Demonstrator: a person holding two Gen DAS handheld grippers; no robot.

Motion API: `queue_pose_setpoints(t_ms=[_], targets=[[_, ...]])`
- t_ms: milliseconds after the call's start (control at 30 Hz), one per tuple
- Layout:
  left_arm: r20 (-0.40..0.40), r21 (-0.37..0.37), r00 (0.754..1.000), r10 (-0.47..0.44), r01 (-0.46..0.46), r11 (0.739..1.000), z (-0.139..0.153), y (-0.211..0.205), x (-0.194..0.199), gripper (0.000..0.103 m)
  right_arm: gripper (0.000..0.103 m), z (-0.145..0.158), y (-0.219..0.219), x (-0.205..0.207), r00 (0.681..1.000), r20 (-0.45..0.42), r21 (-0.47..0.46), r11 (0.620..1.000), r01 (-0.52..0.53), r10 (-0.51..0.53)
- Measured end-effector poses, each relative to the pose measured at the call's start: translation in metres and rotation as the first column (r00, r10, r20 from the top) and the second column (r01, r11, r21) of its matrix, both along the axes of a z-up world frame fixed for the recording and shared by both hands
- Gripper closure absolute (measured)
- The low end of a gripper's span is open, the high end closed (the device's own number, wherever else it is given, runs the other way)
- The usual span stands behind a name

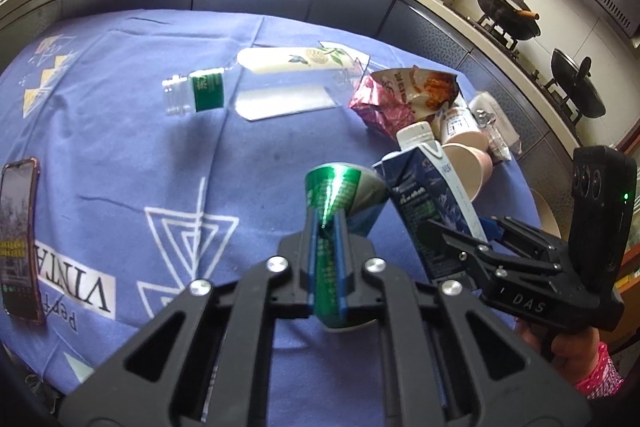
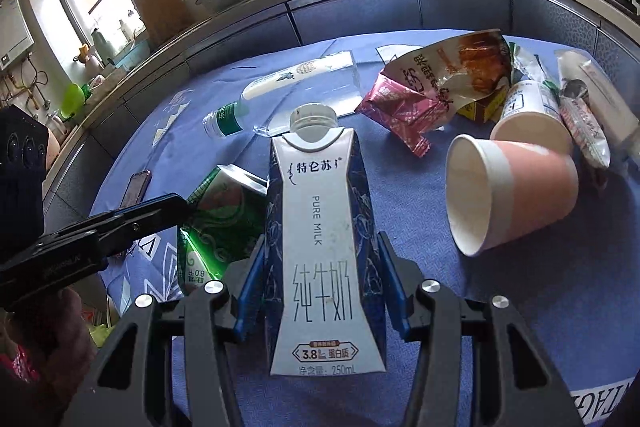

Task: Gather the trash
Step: 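Grasp the white milk carton with the right gripper while the left gripper holds the can, then carry both items to the beige bin and open both grippers over it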

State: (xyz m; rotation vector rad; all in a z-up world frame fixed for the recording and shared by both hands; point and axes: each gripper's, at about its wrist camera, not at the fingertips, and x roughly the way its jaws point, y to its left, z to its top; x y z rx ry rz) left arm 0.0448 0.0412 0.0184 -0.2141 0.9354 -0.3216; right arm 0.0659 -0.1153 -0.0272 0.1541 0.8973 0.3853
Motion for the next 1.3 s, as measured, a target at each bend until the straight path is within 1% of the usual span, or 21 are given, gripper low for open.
queue_pose_setpoints(t_ms=[33,67,100,167,233,267,367,467,500,533,567,600,633,667,700,767,867,967,1133,1233,1300], targets=[[-0.023,0.003,1.000,-0.008,0.008,1.000,-0.004,-0.002,0.003,0.091,0.051,-0.002,-0.001,0.000,1.000,-0.004,0.003,1.000,0.004,-0.004],[-0.046,0.003,0.999,-0.015,0.015,1.000,-0.009,-0.004,0.005,0.081,0.051,-0.004,-0.002,0.000,1.000,-0.012,0.011,1.000,0.004,-0.004],[-0.063,0.004,0.998,-0.016,0.017,1.000,-0.013,-0.005,0.007,0.075,0.051,-0.005,-0.003,0.000,1.000,-0.018,0.021,1.000,0.004,-0.004],[-0.089,-0.002,0.996,-0.021,0.021,1.000,-0.019,-0.005,0.010,0.049,0.051,-0.008,-0.002,-0.001,1.000,-0.022,0.026,1.000,0.000,0.001],[-0.113,-0.039,0.993,-0.040,0.036,0.999,-0.025,-0.002,0.013,0.039,0.051,-0.012,0.000,-0.001,1.000,-0.027,0.025,1.000,-0.008,0.009],[-0.125,-0.052,0.991,-0.051,0.045,0.998,-0.028,-0.001,0.014,0.038,0.051,-0.014,0.001,-0.001,0.999,-0.033,0.027,1.000,-0.012,0.013],[-0.185,-0.091,0.977,-0.106,0.091,0.992,-0.038,0.001,0.021,0.038,0.051,-0.023,0.001,-0.001,0.999,-0.048,0.025,1.000,-0.015,0.016],[-0.260,-0.227,0.951,-0.170,0.111,0.967,-0.051,0.011,0.028,0.038,0.051,-0.028,-0.002,0.000,0.998,-0.056,0.035,0.999,-0.006,0.008],[-0.273,-0.279,0.941,-0.201,0.122,0.952,-0.055,0.014,0.029,0.038,0.052,-0.030,-0.003,0.000,0.998,-0.059,0.025,1.000,-0.005,0.006],[-0.289,-0.364,0.925,-0.248,0.133,0.922,-0.060,0.017,0.031,0.038,0.052,-0.032,-0.003,0.001,0.998,-0.062,0.020,1.000,-0.002,0.003],[-0.299,-0.454,0.908,-0.293,0.134,0.881,-0.066,0.019,0.032,0.038,0.052,-0.033,-0.005,0.000,0.998,-0.060,0.036,0.999,-0.001,0.003],[-0.300,-0.523,0.897,-0.324,0.130,0.842,-0.070,0.021,0.032,0.043,0.052,-0.034,-0.006,0.000,0.998,-0.057,0.044,0.999,0.001,0.002],[-0.300,-0.534,0.896,-0.326,0.125,0.836,-0.073,0.020,0.031,0.053,0.052,-0.034,-0.006,-0.001,0.998,-0.055,0.044,0.999,0.000,0.002],[-0.303,-0.512,0.898,-0.319,0.129,0.849,-0.075,0.017,0.030,0.063,0.052,-0.034,-0.005,-0.001,0.999,-0.052,0.041,0.999,0.000,0.002],[-0.306,-0.493,0.899,-0.313,0.131,0.860,-0.078,0.014,0.029,0.066,0.052,-0.034,-0.004,-0.001,0.999,-0.049,0.037,0.999,0.000,0.001],[-0.299,-0.489,0.906,-0.300,0.124,0.864,-0.077,0.012,0.027,0.068,0.052,-0.034,-0.004,-0.002,0.999,-0.041,0.026,1.000,0.005,-0.004],[-0.279,-0.441,0.917,-0.286,0.142,0.886,-0.064,0.007,0.025,0.072,0.053,-0.032,-0.008,-0.004,0.999,-0.035,0.050,0.999,0.016,-0.014],[-0.244,-0.441,0.924,-0.294,0.164,0.882,-0.043,0.007,0.023,0.075,0.053,-0.020,-0.016,-0.015,1.000,-0.004,0.082,0.997,0.013,-0.012],[-0.164,-0.436,0.928,-0.335,0.236,0.869,0.000,-0.006,0.019,0.076,0.053,0.005,-0.049,-0.041,0.998,0.058,0.208,0.978,0.009,-0.022],[-0.120,-0.408,0.913,-0.389,0.312,0.858,0.022,-0.038,0.023,0.076,0.053,0.016,-0.081,-0.053,0.992,0.092,0.263,0.963,0.063,-0.090],[-0.103,-0.385,0.892,-0.440,0.372,0.844,0.034,-0.072,0.031,0.076,0.053,0.022,-0.110,-0.063,0.980,0.116,0.288,0.950,0.123,-0.162]])
